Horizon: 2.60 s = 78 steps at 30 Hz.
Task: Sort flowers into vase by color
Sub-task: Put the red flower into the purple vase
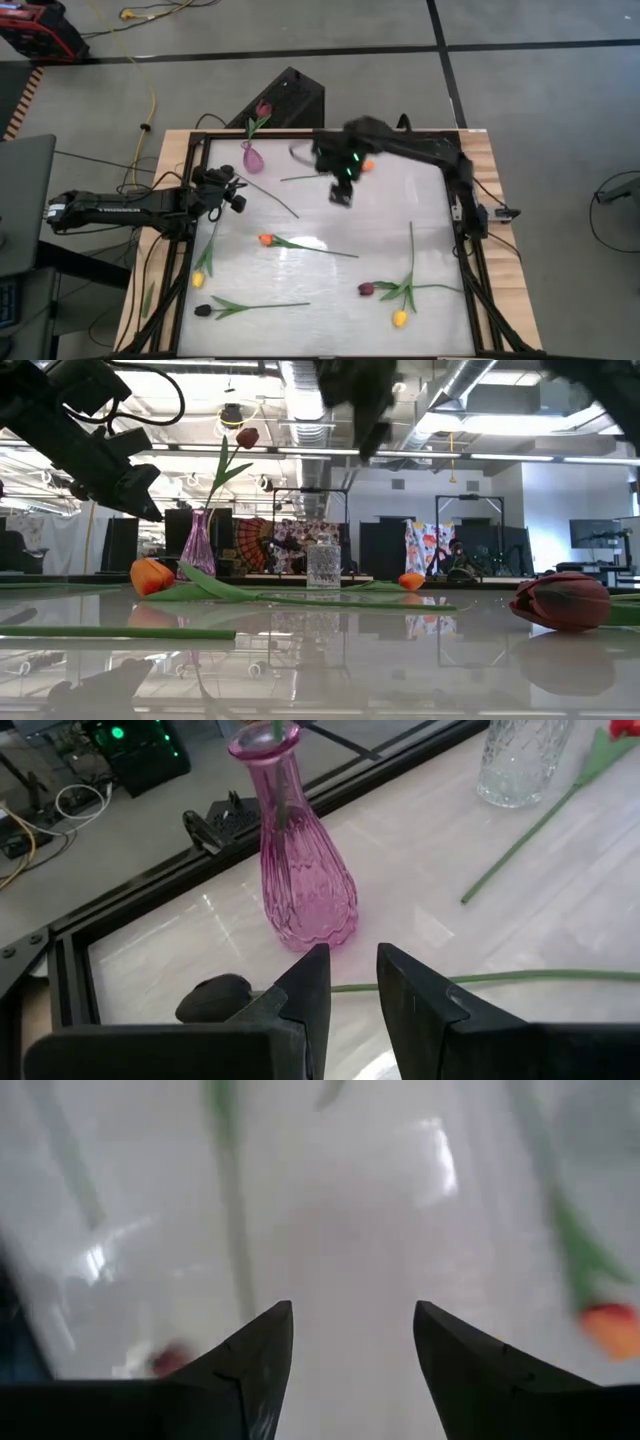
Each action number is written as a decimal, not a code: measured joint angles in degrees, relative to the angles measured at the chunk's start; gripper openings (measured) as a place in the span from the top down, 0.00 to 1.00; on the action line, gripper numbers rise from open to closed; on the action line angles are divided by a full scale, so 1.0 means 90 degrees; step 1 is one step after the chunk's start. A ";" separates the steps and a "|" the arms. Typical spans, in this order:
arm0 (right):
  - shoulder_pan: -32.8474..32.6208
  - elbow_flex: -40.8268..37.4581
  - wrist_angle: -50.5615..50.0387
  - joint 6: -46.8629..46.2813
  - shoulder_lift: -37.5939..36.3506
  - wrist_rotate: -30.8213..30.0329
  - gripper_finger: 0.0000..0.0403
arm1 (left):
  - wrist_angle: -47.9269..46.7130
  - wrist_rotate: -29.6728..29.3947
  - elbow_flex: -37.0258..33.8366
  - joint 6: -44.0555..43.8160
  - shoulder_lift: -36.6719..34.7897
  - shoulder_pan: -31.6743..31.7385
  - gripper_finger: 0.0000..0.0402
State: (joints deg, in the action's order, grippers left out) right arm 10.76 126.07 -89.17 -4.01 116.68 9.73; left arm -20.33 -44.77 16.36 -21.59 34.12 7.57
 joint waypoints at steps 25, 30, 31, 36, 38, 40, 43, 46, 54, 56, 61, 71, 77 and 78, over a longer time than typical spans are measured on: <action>-0.6037 -0.6858 0.2108 -0.5886 -0.2768 -0.0760 0.42 | 0.3441 0.2842 -0.0287 0.1232 0.0709 -0.0140 0.81; -0.6326 -0.7020 0.2284 -0.5880 -0.2134 -0.0815 0.42 | 0.3937 0.2976 -0.0287 0.1443 0.0883 -0.0143 0.81; -0.6332 -0.7064 0.2392 -0.5869 -0.2017 -0.0778 0.42 | 0.4038 0.2951 -0.0287 0.1462 0.0938 -0.0143 0.81; -0.6317 -0.7281 0.3097 -0.5520 -0.1598 -0.0608 0.42 | 0.4559 0.2926 -0.0284 0.1645 0.1276 -0.0143 0.81; -0.6269 -0.7297 0.3127 -0.5501 -0.1485 -0.0620 0.42 | 0.4619 0.2926 -0.0282 0.1652 0.1437 -0.0143 0.81; -0.6212 -0.7336 0.3131 -0.5544 -0.1443 -0.0581 0.42 | 0.4758 0.2924 -0.0282 0.1658 0.1628 -0.0143 0.81; -0.6127 -0.7357 0.3167 -0.5487 -0.1431 -0.0487 0.44 | 0.4983 0.2919 -0.0282 0.1657 0.1903 -0.0143 0.81; -0.6032 -0.7390 0.3354 -0.5312 -0.1524 -0.0414 0.46 | 0.5148 0.2960 -0.0282 0.1658 0.2149 -0.0143 0.81; -0.5713 -0.7602 0.3997 -0.5181 -0.1722 -0.0016 0.73 | 0.5223 0.3251 -0.0282 0.1703 0.2374 -0.0143 0.81; -0.5656 -0.7588 0.4005 -0.5012 -0.1722 -0.0008 0.84 | 0.5215 0.3282 -0.0282 0.1705 0.2374 -0.0143 0.81; -0.5385 -0.7395 0.4005 -0.4614 -0.1722 0.0312 0.95 | 0.5196 0.3288 -0.0282 0.1703 0.2374 -0.0143 0.81; -0.4672 -0.6373 0.4751 -0.4024 -0.2438 0.0401 0.95 | 0.5199 0.3405 -0.0282 0.1685 0.2372 -0.0141 0.81; -0.4468 -0.6371 0.6087 -0.3973 -0.3733 -0.0440 0.95 | 0.5199 0.3460 -0.0282 0.1681 0.2372 -0.0141 0.81; -0.4469 -0.6371 0.6235 -0.3949 -0.3943 -0.0581 0.95 | 0.5198 0.3495 -0.0282 0.1681 0.2372 -0.0141 0.81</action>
State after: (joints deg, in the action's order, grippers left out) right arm -29.46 68.73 -33.06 -39.56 81.20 4.51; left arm 26.45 -13.32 13.82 -6.46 55.46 6.31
